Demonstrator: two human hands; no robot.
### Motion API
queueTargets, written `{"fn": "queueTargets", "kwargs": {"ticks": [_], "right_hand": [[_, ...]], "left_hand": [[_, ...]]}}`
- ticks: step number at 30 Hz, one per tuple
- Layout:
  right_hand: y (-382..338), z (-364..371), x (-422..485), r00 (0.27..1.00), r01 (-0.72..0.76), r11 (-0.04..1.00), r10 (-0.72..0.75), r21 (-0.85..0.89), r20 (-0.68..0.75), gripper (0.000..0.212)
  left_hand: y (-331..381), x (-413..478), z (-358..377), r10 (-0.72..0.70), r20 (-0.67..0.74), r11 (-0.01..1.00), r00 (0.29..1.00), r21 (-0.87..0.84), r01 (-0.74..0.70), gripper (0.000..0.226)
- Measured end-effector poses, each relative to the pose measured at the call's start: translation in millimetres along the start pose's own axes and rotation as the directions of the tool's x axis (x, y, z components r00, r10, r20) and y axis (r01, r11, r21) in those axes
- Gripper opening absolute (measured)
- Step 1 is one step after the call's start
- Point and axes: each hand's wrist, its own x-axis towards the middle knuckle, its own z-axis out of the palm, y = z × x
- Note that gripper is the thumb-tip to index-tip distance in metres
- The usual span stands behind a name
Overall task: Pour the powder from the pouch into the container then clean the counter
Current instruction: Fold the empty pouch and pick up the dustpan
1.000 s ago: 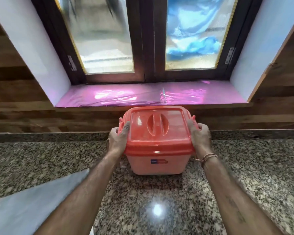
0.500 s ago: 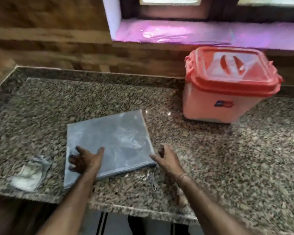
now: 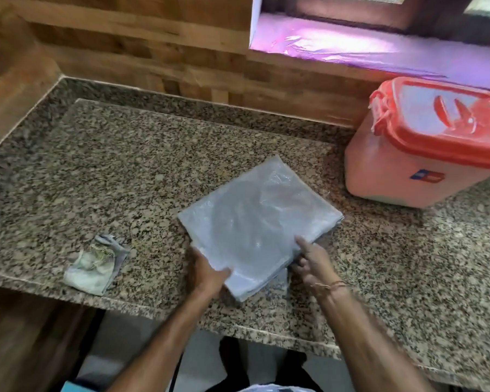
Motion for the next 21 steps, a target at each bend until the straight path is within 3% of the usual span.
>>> {"fn": "queueTargets", "kwargs": {"ticks": [2,4,7,9,11,13,16,18,21], "right_hand": [[3,14,-3,0.993,0.045,0.988,-0.061,-0.145,-0.106,0.011],[3,16,1,0.973,0.117,0.954,-0.165,-0.276,-0.159,0.015],[-2,1,3,0.967,0.159,0.888,-0.228,-0.432,-0.113,0.005],[-5,-17,10,0.968,0.163,0.834,-0.238,-0.526,-0.076,0.035],[-7,-33,19,0.961,0.211,0.784,-0.277,-0.584,-0.024,0.042],[-13,-41,21,0.959,0.223,0.761,-0.282,-0.609,-0.002,0.031],[-23,-46,10,0.951,0.206,0.723,-0.307,-0.659,-0.040,0.017],[-28,-53,8,0.944,0.175,0.703,-0.319,-0.689,-0.085,0.021],[-40,-54,7,0.962,0.179,0.782,-0.267,-0.597,-0.062,0.022]], "left_hand": [[1,-9,-1,0.139,-0.163,0.974,0.977,0.202,-0.105,0.127],[10,5,-13,0.272,-0.257,0.918,0.927,0.357,-0.170,0.115],[41,45,-29,0.286,-0.168,0.905,0.944,0.370,-0.208,0.081],[61,63,-29,0.347,-0.078,0.864,0.935,0.415,-0.286,0.057],[76,73,-24,0.363,-0.025,0.875,0.931,0.353,-0.332,0.036],[82,80,-16,0.303,0.016,0.918,0.953,0.262,-0.296,0.025],[79,88,-12,0.173,0.082,0.975,0.981,0.128,-0.183,0.026],[72,94,-12,0.116,0.133,0.993,0.984,-0.008,-0.116,0.030],[78,91,-23,0.121,0.176,0.982,0.977,-0.168,-0.092,0.028]]}}
